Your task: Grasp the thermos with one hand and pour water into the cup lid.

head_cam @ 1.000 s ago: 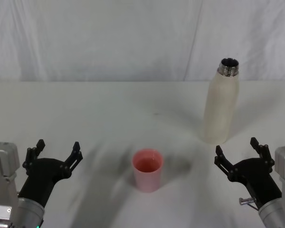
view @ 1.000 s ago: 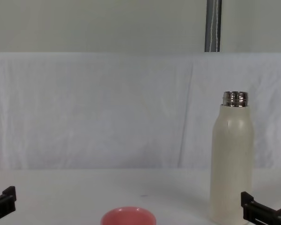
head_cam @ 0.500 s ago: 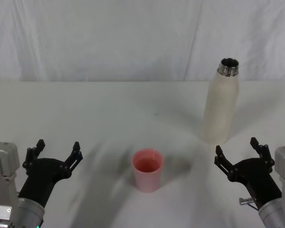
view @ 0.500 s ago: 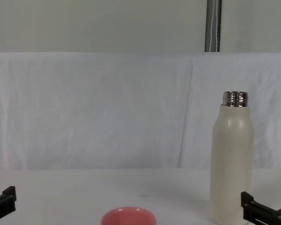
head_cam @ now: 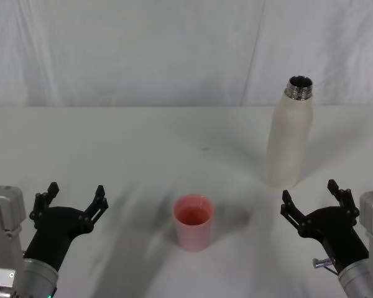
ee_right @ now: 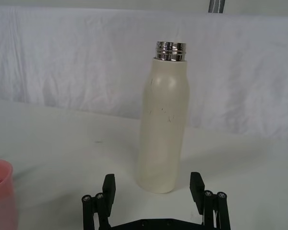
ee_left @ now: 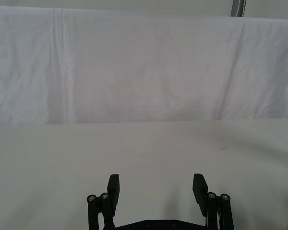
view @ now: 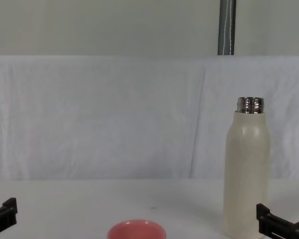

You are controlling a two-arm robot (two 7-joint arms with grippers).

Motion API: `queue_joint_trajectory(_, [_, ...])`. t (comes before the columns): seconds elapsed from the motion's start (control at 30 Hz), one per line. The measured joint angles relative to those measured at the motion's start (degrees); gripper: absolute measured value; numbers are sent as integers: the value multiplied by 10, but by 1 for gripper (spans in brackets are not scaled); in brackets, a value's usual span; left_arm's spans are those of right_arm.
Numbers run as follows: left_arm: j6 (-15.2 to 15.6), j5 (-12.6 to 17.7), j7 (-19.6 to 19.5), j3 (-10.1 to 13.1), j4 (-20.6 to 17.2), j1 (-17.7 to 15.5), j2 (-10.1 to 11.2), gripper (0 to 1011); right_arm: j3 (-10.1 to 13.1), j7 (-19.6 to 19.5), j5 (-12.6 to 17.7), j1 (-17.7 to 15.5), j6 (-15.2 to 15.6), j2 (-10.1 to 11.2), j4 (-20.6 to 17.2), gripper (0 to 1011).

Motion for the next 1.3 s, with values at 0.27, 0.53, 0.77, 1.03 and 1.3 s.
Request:
queue_joint_trajectory(0.27, [0, 0, 0, 0, 0, 0, 0, 1001, 0, 0, 0, 0, 0, 0, 0, 1001])
queue_joint_trajectory(0.53, [0, 0, 0, 0, 0, 0, 0, 1001, 0, 0, 0, 0, 0, 0, 0, 1001])
queue_joint_trajectory(0.77, [0, 0, 0, 0, 0, 0, 0, 1001, 0, 0, 0, 0, 0, 0, 0, 1001])
queue_joint_trajectory(1.03, [0, 0, 0, 0, 0, 0, 0, 1001, 0, 0, 0, 0, 0, 0, 0, 1001])
queue_joint_trajectory(1.3, [0, 0, 0, 0, 0, 0, 0, 1001, 11, 21, -5, 2, -3, -6, 2, 1001])
